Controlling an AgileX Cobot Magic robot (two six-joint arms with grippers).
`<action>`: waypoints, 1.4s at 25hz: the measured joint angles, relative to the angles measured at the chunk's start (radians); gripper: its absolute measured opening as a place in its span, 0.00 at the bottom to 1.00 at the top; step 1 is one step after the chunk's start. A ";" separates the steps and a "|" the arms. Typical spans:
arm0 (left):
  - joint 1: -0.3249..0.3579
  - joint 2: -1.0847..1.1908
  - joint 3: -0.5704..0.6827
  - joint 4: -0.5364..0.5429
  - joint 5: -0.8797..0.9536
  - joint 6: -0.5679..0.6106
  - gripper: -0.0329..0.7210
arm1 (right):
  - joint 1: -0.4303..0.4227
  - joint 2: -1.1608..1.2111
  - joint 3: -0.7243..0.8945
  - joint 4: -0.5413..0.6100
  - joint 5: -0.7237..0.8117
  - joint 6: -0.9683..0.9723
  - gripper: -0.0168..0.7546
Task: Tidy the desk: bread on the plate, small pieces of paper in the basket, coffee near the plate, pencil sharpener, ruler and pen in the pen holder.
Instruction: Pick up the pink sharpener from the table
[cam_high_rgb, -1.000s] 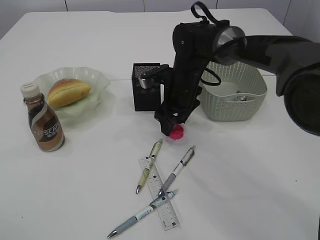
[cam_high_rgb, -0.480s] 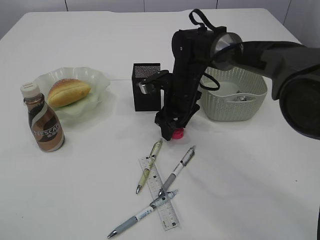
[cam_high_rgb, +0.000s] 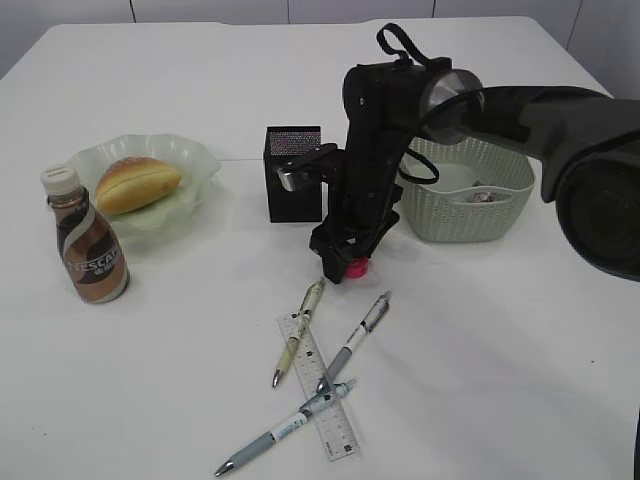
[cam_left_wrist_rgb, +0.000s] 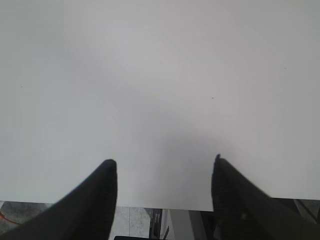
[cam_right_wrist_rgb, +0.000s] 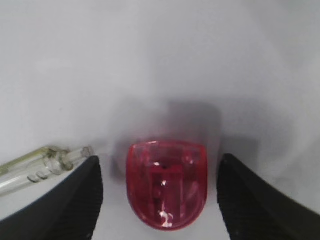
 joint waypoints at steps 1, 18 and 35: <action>0.000 0.000 0.000 0.000 0.000 0.000 0.63 | 0.000 0.000 0.000 0.000 0.000 0.000 0.70; 0.000 0.000 0.000 -0.023 0.000 0.000 0.63 | 0.000 0.000 -0.006 0.000 -0.002 0.006 0.42; 0.000 0.000 0.000 -0.023 0.002 0.000 0.63 | 0.000 0.000 -0.023 0.090 -0.002 0.098 0.42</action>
